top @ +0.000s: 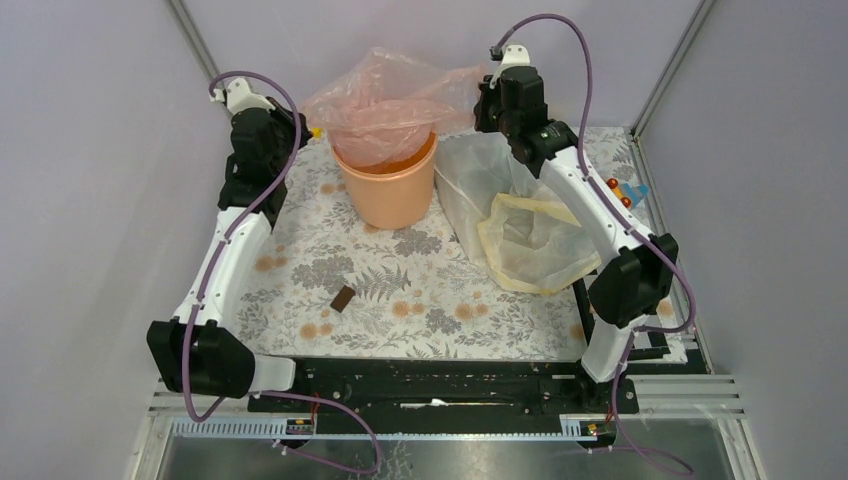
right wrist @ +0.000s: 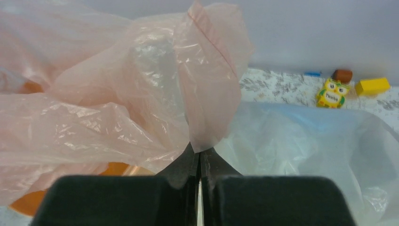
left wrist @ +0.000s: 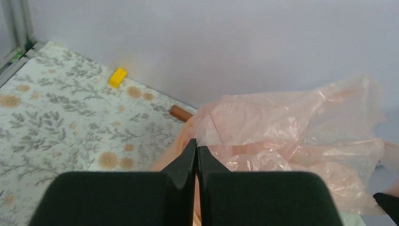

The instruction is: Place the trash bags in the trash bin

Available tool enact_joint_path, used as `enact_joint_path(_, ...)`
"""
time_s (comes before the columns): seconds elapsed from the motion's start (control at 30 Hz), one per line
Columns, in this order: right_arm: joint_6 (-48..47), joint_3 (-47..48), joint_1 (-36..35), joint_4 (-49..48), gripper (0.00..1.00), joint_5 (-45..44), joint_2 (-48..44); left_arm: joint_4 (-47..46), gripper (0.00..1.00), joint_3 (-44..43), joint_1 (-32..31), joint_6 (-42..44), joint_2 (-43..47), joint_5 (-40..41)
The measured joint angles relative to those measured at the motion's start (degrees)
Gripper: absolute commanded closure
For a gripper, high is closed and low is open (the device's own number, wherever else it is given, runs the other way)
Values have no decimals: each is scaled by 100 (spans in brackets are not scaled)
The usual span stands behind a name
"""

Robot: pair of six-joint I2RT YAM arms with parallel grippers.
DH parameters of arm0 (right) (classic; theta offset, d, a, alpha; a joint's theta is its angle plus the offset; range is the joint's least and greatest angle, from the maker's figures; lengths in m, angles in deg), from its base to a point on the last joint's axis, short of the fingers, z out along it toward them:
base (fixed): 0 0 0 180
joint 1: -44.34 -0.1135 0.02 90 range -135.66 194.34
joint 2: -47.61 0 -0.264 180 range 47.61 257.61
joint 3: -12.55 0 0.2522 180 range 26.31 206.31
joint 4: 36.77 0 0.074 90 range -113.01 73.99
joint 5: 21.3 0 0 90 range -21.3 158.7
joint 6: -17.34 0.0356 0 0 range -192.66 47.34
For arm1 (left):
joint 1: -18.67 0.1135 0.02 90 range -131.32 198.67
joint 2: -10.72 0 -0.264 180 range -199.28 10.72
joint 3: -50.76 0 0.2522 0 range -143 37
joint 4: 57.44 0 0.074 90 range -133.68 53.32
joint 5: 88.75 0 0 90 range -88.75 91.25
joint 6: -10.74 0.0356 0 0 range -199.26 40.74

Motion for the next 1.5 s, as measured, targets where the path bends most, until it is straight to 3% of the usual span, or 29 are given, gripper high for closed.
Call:
enact_joint_path(0.07,-22,61,66,197,71,7,131,140,100,0,70,-46,-31,24)
enact_joint_path(0.3,-258,-603,173,273,37,437,-361,-498,100,275,105,-446,114,-966)
enact_joint_path(0.4,-402,-807,155,186,17,758,-800,-675,100,321,57,-595,136,-1427)
enact_joint_path(0.5,-621,-946,20,-57,12,831,-1316,-761,100,422,9,-691,258,-1700)
enact_joint_path(0.6,-955,-1012,-321,-400,17,835,-1698,-774,100,538,0,-752,483,-1840)
enact_joint_path(0.7,-1228,-846,-654,-570,33,1032,-1683,-782,100,584,0,-778,750,-1884)
enact_joint_path(0.73,-1303,-741,-723,-586,44,1095,-1596,-782,100,584,0,-780,837,-1888)
enact_joint_path(0.8,-1482,-439,-892,-614,79,1185,-1276,-782,100,584,0,-789,1016,-1888)
enact_joint_path(0.87,-1611,-214,-1010,-649,98,1270,-927,-782,100,584,0,-793,1143,-1886)
enact_joint_path(0.97,-1690,31,-1134,-730,100,1438,-378,-822,100,629,0,-883,1292,-1906)
enact_joint_path(1.1,-1738,345,-1268,-772,90,1703,341,-981,100,946,0,-1091,1449,-2009)
enact_joint_path(1.23,-1759,584,-1471,-833,74,1950,901,-999,100,1071,0,-1237,1405,-2120)
enact_joint_path(1.3,-1733,671,-1563,-881,73,2033,1115,-1005,100,1071,0,-1296,1377,-2184)
enact_joint_path(1.4,-1679,918,-1637,-922,82,1943,1467,-1025,100,1071,0,-1416,1368,-2299)
enact_joint_path(1.5,-1606,1366,-1648,-872,84,1414,1912,-994,100,949,0,-1561,1368,-2507)
